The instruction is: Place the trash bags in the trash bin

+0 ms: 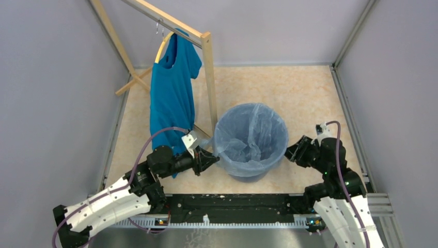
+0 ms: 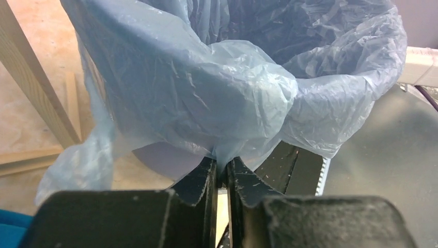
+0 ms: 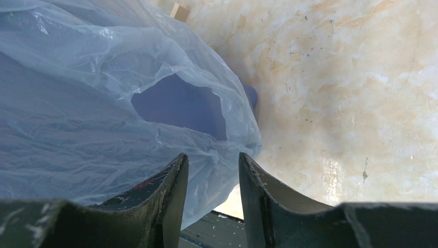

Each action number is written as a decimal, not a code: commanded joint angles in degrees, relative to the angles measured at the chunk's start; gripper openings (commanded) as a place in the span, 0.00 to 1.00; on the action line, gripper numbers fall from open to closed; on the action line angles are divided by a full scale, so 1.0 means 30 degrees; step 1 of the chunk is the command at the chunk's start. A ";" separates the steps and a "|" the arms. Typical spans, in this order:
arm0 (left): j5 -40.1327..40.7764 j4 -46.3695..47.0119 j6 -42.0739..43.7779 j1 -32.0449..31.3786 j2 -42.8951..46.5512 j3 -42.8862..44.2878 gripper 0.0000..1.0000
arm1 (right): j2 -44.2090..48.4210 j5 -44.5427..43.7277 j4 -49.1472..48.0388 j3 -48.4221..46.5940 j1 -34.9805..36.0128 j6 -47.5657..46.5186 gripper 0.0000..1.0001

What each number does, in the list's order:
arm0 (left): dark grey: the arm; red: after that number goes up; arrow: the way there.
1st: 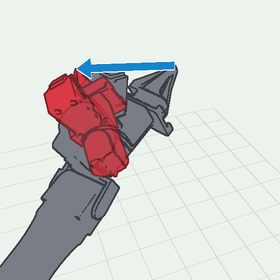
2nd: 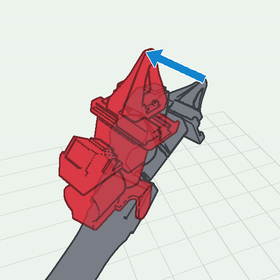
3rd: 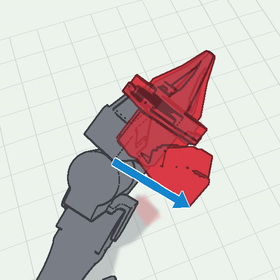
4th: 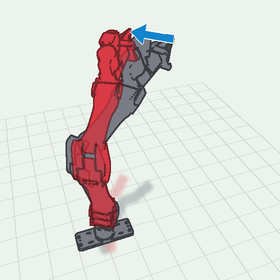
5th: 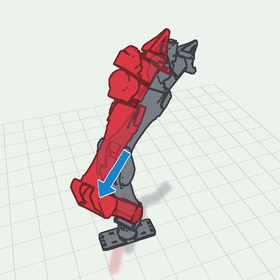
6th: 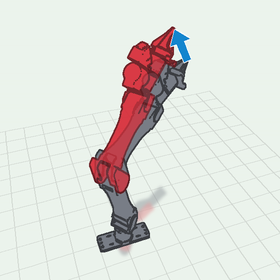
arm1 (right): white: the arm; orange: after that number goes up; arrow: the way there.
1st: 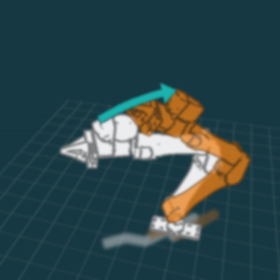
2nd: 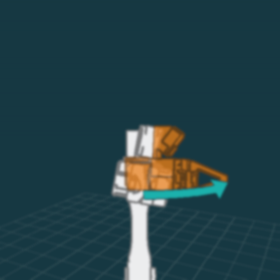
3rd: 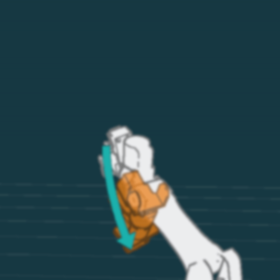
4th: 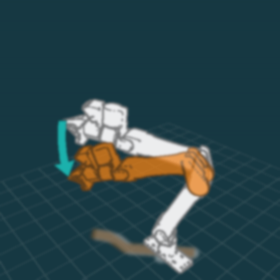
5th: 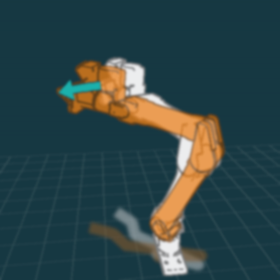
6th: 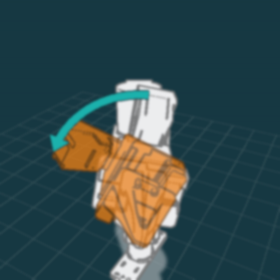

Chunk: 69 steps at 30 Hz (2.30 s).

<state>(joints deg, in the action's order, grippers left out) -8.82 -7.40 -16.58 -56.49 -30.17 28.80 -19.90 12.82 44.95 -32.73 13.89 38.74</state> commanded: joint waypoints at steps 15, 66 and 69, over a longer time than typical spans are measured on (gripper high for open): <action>0.1376 0.1877 -0.5058 -0.0074 -0.1690 -0.2782 0.00 | 0.0451 0.1965 -0.3106 0.2943 0.0146 0.1783 0.41; 0.2486 -0.0044 -0.6858 -0.0089 -0.2209 -0.1429 0.19 | -2.0447 -0.8056 0.0272 -1.2326 1.3997 -0.7227 0.90; 0.2756 -0.0084 -0.7066 -0.0082 -0.2033 -0.1497 0.19 | -2.1443 -0.8389 -0.0057 -1.1837 1.4003 -0.7272 0.93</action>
<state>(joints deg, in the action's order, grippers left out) -1.89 -8.21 -36.51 -56.53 -36.97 23.22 -81.38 -9.69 47.05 -69.49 55.35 17.52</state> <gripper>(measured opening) 0.189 0.919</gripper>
